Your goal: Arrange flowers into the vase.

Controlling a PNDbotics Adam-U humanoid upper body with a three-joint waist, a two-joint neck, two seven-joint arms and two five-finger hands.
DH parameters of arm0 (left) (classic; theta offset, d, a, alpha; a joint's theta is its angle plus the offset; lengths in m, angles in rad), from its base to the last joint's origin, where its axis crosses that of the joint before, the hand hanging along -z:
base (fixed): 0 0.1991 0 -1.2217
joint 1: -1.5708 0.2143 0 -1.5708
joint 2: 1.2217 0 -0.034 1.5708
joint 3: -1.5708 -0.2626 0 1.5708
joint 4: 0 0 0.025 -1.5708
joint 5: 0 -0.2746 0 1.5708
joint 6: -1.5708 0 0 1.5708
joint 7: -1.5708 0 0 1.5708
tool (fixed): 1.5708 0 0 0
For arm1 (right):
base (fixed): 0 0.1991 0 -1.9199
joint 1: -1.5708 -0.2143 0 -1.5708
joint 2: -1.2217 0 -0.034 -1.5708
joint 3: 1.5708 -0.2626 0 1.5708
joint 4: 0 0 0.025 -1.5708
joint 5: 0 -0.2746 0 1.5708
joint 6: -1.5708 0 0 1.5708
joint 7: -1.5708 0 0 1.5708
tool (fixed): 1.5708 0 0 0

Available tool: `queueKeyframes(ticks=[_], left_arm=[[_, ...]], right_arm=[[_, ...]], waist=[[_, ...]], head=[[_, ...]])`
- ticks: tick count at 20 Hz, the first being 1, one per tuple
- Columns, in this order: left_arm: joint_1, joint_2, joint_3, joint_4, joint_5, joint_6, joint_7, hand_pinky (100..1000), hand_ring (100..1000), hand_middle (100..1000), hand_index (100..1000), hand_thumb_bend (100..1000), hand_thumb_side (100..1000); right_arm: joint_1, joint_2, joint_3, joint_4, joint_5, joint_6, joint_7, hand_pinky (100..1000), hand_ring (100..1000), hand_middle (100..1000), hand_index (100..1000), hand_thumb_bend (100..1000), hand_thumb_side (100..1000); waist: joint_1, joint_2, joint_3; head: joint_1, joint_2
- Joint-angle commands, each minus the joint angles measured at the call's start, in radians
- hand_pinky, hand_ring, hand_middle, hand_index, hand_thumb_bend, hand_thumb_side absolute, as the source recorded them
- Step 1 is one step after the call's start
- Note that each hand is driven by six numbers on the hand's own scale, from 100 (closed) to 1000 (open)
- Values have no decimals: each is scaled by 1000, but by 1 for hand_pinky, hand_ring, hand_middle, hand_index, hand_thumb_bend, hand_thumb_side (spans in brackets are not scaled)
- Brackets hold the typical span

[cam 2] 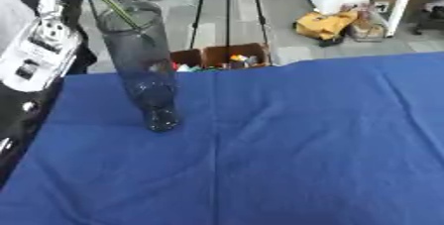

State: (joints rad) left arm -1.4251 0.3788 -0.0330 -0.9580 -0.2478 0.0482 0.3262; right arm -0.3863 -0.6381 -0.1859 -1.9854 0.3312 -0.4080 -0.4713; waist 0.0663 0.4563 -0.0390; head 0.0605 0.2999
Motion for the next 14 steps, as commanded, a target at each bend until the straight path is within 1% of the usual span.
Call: queueKeyframes(ticks=[1,4,10,14], left_arm=[[-18,30,5,-6,-9,10,-14,409,682,608,655,214,832],[-16,33,4,-1,-24,21,-19,418,689,610,650,176,808],[-16,40,-2,-4,-92,39,-30,443,711,630,669,192,802],[-15,40,-7,-3,-135,47,-71,497,756,707,763,243,828]], right_arm=[[-7,-17,-15,-15,-7,3,-2,777,834,787,840,100,784],[-6,-17,-17,-15,-7,4,-4,777,834,787,840,100,784],[-5,-16,-18,-15,-6,6,-3,777,834,787,839,100,784],[-4,-16,-19,-15,-6,9,-3,777,834,787,839,100,785]], waist=[[8,-27,-1],[7,-28,-2],[8,-29,1],[8,-32,1]], head=[[1,-1],[2,-1],[-1,0],[-1,-1]])
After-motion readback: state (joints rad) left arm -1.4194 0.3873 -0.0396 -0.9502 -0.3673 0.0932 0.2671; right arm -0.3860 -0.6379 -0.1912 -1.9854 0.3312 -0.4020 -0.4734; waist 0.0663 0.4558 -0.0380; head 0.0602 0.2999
